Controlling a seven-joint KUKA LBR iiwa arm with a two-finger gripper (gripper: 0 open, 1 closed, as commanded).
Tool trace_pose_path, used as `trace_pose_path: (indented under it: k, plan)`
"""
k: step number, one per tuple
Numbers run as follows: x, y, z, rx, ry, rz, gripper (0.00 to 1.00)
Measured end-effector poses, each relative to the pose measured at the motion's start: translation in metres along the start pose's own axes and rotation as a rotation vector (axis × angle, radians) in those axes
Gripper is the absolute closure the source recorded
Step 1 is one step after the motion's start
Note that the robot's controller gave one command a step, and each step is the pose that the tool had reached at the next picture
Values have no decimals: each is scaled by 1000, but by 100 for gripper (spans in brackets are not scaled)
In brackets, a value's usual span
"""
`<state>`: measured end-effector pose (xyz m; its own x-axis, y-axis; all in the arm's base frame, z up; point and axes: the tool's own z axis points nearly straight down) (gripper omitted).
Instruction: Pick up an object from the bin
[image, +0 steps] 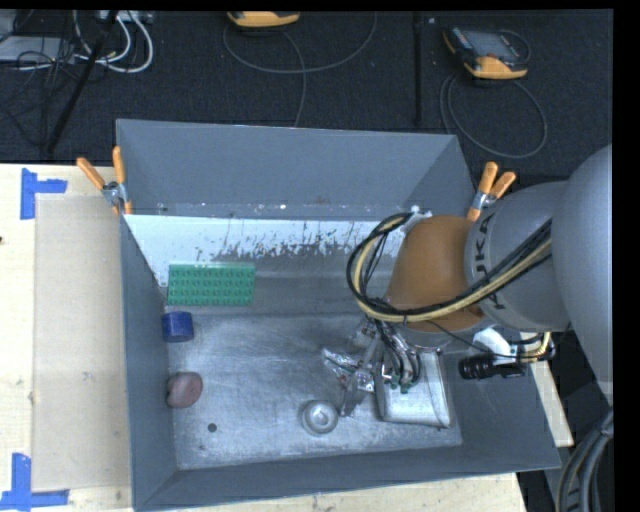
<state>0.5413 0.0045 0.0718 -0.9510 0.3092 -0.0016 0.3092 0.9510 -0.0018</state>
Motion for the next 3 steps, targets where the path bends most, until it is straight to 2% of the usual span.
trace_pose_path:
  k: [1, 2, 3]
  plan:
    - [-1, 2, -2, -5, -1, 2, 100]
    - [-17, 9, -125, -3, -5, -299, 100]
    - [-15, 20, -226, -2, -7, -909, 100]
